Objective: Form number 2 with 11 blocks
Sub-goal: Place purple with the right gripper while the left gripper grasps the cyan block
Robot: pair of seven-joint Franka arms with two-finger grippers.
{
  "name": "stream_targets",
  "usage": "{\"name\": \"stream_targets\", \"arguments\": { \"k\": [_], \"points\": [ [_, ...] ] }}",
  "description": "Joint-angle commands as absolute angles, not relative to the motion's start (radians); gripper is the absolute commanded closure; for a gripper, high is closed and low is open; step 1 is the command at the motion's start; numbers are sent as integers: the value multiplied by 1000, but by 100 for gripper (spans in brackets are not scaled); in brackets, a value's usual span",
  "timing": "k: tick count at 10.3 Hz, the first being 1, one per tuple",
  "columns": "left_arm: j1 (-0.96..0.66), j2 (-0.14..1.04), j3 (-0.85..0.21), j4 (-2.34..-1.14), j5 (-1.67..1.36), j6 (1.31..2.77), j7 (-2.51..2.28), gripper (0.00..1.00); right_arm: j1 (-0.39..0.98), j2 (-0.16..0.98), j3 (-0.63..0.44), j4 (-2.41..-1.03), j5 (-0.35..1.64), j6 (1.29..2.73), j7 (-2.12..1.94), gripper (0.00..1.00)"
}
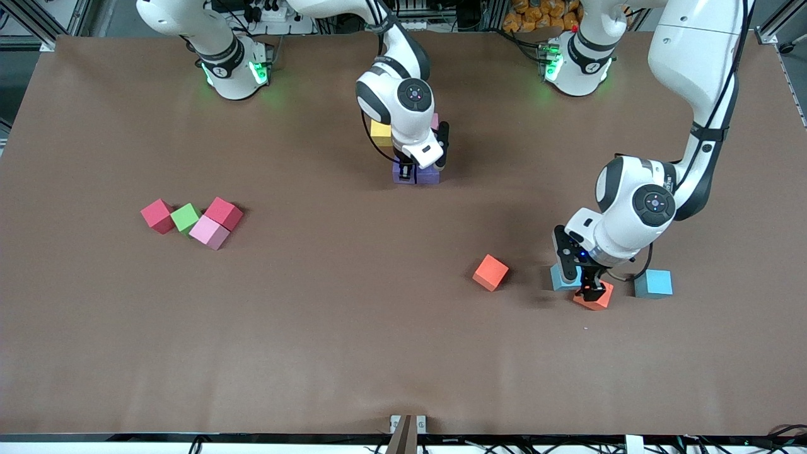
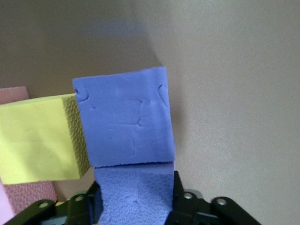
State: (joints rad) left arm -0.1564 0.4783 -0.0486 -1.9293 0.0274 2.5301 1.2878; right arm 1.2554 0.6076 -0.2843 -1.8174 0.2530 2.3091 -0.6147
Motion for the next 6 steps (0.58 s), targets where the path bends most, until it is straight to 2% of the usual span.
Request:
{"name": "stream_targets", "arguments": {
  "k": [1, 6],
  "points": [
    [-152, 465, -49, -1957, -6, 2549, 1325, 0, 1273, 640, -298, -1793, 268, 2330, -600, 0],
    [-153, 477, -49, -1965, -8, 2556, 1324, 0, 1270, 601, -308, -1798, 267, 2289, -614, 0]
  ]
}}
